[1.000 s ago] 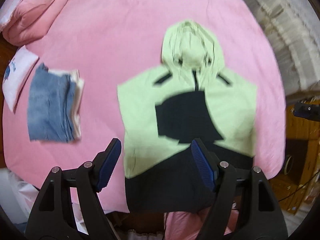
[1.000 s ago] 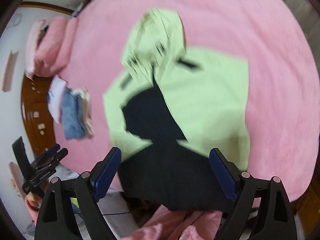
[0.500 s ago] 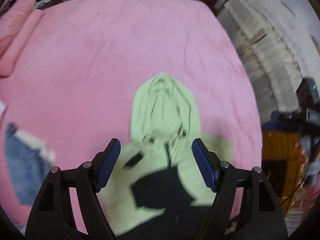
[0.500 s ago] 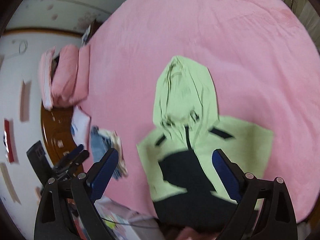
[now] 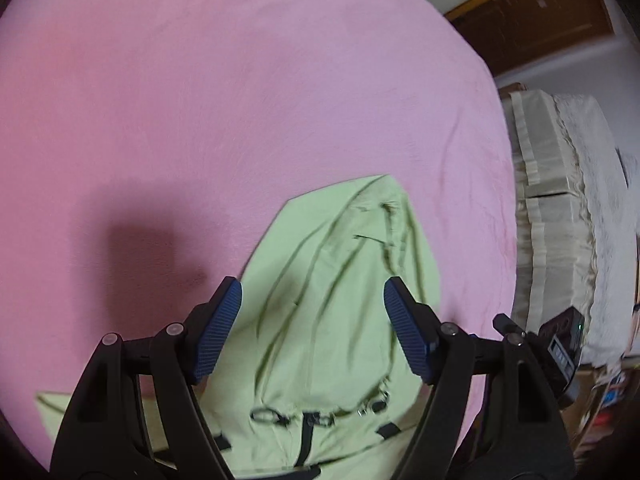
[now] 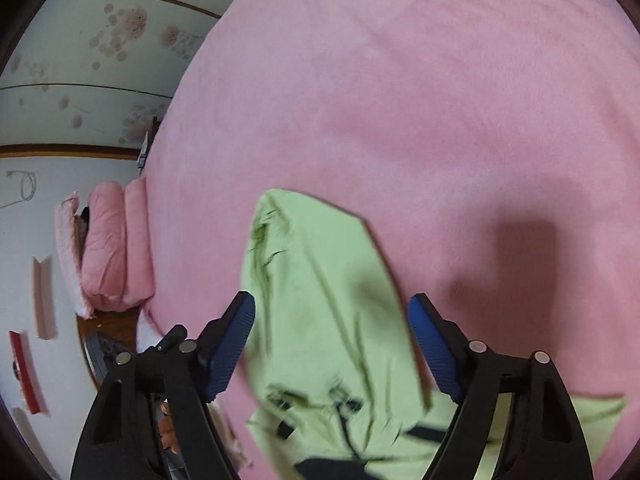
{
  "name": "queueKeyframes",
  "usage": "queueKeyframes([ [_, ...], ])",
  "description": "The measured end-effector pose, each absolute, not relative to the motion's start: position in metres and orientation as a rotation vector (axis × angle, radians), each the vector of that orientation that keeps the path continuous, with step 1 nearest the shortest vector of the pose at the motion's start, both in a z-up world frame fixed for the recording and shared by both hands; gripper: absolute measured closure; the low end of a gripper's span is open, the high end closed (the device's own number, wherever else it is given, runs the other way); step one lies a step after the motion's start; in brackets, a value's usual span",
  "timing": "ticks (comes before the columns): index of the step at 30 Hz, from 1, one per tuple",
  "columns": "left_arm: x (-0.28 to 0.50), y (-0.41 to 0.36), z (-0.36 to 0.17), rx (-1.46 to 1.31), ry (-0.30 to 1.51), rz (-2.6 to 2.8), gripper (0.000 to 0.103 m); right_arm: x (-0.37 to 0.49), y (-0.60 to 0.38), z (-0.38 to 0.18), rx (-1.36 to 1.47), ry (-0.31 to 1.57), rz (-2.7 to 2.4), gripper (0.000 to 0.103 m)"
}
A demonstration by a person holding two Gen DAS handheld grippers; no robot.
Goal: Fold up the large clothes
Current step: 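Grasp the green hood with both tools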
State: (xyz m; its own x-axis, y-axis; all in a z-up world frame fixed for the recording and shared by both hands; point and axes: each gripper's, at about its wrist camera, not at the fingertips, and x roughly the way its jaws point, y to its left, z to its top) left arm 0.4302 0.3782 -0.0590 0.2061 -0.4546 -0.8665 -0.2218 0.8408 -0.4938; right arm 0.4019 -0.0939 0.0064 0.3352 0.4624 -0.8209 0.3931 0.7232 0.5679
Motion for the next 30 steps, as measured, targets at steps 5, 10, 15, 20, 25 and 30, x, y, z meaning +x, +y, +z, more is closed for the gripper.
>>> queueKeyframes([
  [5,0.426,0.379,-0.125,-0.609,1.476,-0.093,0.043,0.421,-0.096,-0.023,0.795,1.276,0.087,0.034],
  [10,0.429,0.373,-0.15,-0.644,1.487,-0.15,0.055,0.44,-0.095,-0.049,0.745,1.322,0.076,0.066],
  [15,0.435,0.347,-0.147,-0.617,1.457,-0.255,0.097,0.453,-0.087,-0.042,0.704,1.27,0.154,0.094],
  [20,0.413,0.342,-0.11,-0.703,1.346,-0.383,0.098,0.443,-0.084,0.004,0.636,1.133,0.339,0.097],
  [25,0.386,0.352,-0.065,-0.697,1.268,-0.483,0.098,0.409,-0.077,0.06,0.582,1.049,0.49,0.098],
  [30,0.345,0.367,-0.019,-0.621,1.215,-0.532,0.098,0.379,-0.077,0.102,0.478,1.021,0.542,0.098],
])
